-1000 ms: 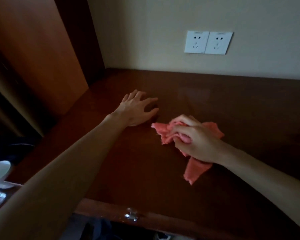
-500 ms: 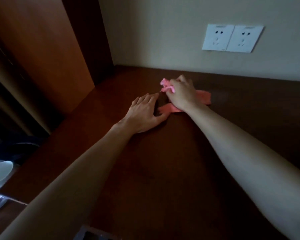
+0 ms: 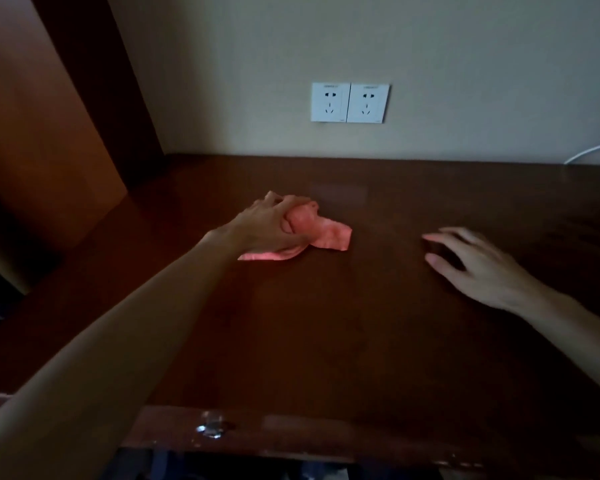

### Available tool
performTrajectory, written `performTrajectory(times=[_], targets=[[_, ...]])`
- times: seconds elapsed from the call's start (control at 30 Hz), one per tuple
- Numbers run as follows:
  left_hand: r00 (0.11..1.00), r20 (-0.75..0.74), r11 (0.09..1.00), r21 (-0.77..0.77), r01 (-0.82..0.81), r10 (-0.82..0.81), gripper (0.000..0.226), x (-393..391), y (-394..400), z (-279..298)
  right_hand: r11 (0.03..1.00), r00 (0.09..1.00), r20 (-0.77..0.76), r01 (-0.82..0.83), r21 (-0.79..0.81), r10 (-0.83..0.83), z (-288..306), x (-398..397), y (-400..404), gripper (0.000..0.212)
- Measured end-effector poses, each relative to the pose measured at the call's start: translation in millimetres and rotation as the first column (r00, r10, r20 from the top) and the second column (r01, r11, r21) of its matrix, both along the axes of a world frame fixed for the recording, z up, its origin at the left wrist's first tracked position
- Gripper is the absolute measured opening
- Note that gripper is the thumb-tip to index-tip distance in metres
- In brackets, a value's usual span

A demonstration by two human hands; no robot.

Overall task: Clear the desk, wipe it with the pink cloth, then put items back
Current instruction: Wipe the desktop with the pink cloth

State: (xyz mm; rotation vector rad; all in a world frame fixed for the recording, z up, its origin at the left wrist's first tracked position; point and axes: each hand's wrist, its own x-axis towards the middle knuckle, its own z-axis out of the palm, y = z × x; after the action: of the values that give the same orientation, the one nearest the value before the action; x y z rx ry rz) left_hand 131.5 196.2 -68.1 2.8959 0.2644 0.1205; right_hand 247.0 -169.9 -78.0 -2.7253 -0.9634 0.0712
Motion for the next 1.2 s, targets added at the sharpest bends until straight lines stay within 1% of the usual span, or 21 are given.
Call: performTrajectory(times=[0.07, 0.13, 0.23, 0.37, 0.47, 0.53, 0.57, 0.63, 0.7, 0.8, 0.9, 0.97, 1.03, 1.07, 1.13, 1.2], targets=[[0.996, 0.082, 0.996, -0.081, -0.038, 0.045, 0.079, 11.4, 5.7, -15.2, 0.999, 0.999, -0.029, 0.024, 0.023, -0.023, -2.8, 0.0, -4.4, 0.068], [0.988, 0.134, 0.993, -0.096, -0.065, 0.077, 0.073, 32.8, 15.0, -22.2, 0.997, 0.998, -0.057, 0.036, 0.062, -0.033, -4.3, 0.3, -1.4, 0.066], [0.982, 0.144, 0.991, -0.085, -0.108, 0.119, 0.068, 78.0, 37.4, -18.3, 0.997, 0.995, -0.091, 0.053, 0.052, -0.048, -9.6, 5.2, 0.8, 0.056], [0.98, 0.152, 0.99, -0.069, -0.123, 0.132, 0.073, 129.9, 54.9, -14.4, 0.997, 0.994, -0.106, 0.046, 0.064, -0.039, -13.8, 11.8, -2.9, 0.061], [0.975, 0.18, 0.989, -0.085, -0.119, 0.133, 0.067, 133.2, 52.7, -16.1, 0.997, 0.992, -0.118, 0.046, 0.066, -0.038, -13.1, 10.2, -4.2, 0.063], [0.97, 0.207, 0.99, -0.084, -0.112, 0.128, 0.062, 116.7, 45.3, -16.8, 0.996, 0.992, -0.115, 0.057, 0.065, -0.049, -8.1, 7.9, -1.7, 0.062], [0.969, 0.224, 0.994, -0.057, -0.096, 0.106, 0.061, 102.2, 36.7, -17.8, 0.996, 0.993, -0.112, 0.055, 0.063, -0.048, -7.7, 5.9, -1.4, 0.062], [0.965, 0.261, 0.999, 0.023, -0.027, 0.02, 0.063, 68.1, 12.0, -18.8, 0.995, 0.995, -0.091, 0.038, 0.088, -0.03, -9.2, 2.6, -4.5, 0.062], [0.953, 0.293, 0.996, 0.06, 0.067, -0.082, 0.062, 29.5, -15.0, -17.7, 0.995, 0.998, -0.054, 0.019, 0.1, -0.013, -11.6, 1.0, -6.7, 0.062], [0.94, 0.292, 0.984, 0.047, 0.169, -0.176, 0.055, -31.4, -51.9, -15.3, 0.993, 0.999, -0.028, 0.023, 0.112, -0.02, -11.2, 0.1, -4.8, 0.064], [0.911, 0.291, 0.955, 0.048, 0.292, -0.293, 0.057, -83.6, -71.8, -23.6, 0.992, 0.999, -0.028, 0.032, 0.119, -0.029, -12.8, 1.1, -4.3, 0.064], [0.899, 0.268, 0.93, -0.027, 0.367, -0.347, 0.061, -98.7, -68.5, -27.7, 0.992, 1.0, -0.02, 0.024, 0.123, -0.022, -14.6, 2.7, -3.9, 0.063], [0.908, 0.203, 0.917, -0.088, 0.39, -0.366, 0.059, -82.7, -53.3, -24.8, 0.992, 0.999, -0.031, 0.03, 0.121, -0.027, -14.5, 4.0, -3.4, 0.063], [0.913, 0.177, 0.92, -0.079, 0.385, -0.367, 0.059, -63.5, -41.7, -24.4, 0.993, 0.999, -0.043, 0.036, 0.112, -0.032, -13.7, 4.9, -2.9, 0.063], [0.919, 0.193, 0.932, -0.046, 0.358, -0.344, 0.058, -14.9, -18.0, -23.9, 0.994, 0.997, -0.067, 0.051, 0.097, -0.044, -12.6, 7.5, -1.8, 0.061], [0.938, 0.22, 0.954, -0.076, 0.292, -0.269, 0.055, 42.3, 9.6, -25.6, 0.993, 0.995, -0.079, 0.068, 0.091, -0.061, -12.4, 11.4, -1.5, 0.058]])
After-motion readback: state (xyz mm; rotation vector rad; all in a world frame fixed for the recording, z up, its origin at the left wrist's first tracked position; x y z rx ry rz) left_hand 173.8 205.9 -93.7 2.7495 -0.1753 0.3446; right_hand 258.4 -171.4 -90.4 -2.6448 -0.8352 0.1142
